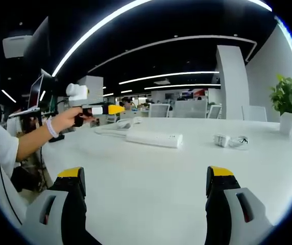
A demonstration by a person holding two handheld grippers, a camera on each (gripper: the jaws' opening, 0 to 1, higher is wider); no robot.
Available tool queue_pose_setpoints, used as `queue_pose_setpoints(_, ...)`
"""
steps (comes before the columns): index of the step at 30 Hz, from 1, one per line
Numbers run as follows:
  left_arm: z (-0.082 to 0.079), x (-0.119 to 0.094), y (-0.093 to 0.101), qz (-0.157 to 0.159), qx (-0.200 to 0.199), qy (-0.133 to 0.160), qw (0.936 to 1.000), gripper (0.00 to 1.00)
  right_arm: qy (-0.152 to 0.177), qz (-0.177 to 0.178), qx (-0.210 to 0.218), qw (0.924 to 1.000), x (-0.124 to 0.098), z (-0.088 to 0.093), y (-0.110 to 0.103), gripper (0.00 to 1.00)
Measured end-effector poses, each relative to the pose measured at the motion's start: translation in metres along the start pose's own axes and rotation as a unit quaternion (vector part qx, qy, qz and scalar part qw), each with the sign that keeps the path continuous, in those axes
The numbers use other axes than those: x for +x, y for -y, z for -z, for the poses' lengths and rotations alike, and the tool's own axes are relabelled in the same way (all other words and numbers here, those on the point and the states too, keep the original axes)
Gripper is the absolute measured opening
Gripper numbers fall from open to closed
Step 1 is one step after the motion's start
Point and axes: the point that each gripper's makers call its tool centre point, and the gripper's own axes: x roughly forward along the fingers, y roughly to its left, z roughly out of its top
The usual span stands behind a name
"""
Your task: Straighten the power strip on the desk, plug the charger into it
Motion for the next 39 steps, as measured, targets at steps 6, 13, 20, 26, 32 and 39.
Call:
queue_pose_setpoints(6, -0.002, -0.009, 0.002, 0.001, -0.004, 0.003, 1.0000, 0.96, 0.000, -0.002, -0.001, 1.0000, 0.000, 0.000, -0.002, 0.98)
queue_pose_setpoints(13, -0.003, -0.021, 0.004, -0.006, -0.014, 0.005, 0.9999, 0.99, 0.000, -0.001, -0.001, 1.0000, -0.001, 0.000, -0.003, 0.98)
queue_pose_setpoints(20, -0.001, -0.033, 0.011, 0.000, -0.019, 0.008, 0.9998, 0.99, -0.001, -0.002, -0.001, 1.0000, -0.001, 0.000, -0.003, 0.98)
queue_pose_setpoints(26, 0.000, -0.046, 0.018, -0.001, -0.021, 0.014, 0.9997, 0.99, -0.001, -0.002, -0.001, 1.0000, 0.000, 0.000, -0.004, 0.98)
queue_pose_setpoints(32, -0.002, -0.053, 0.024, 0.003, -0.015, 0.016, 0.9997, 0.99, -0.001, -0.003, -0.001, 1.0000, 0.000, 0.000, -0.004, 0.98)
queue_pose_setpoints(39, -0.001, -0.065, 0.025, 0.002, -0.032, 0.019, 0.9993, 0.99, -0.001, -0.003, 0.000, 1.0000, 0.000, 0.000, -0.003, 0.98)
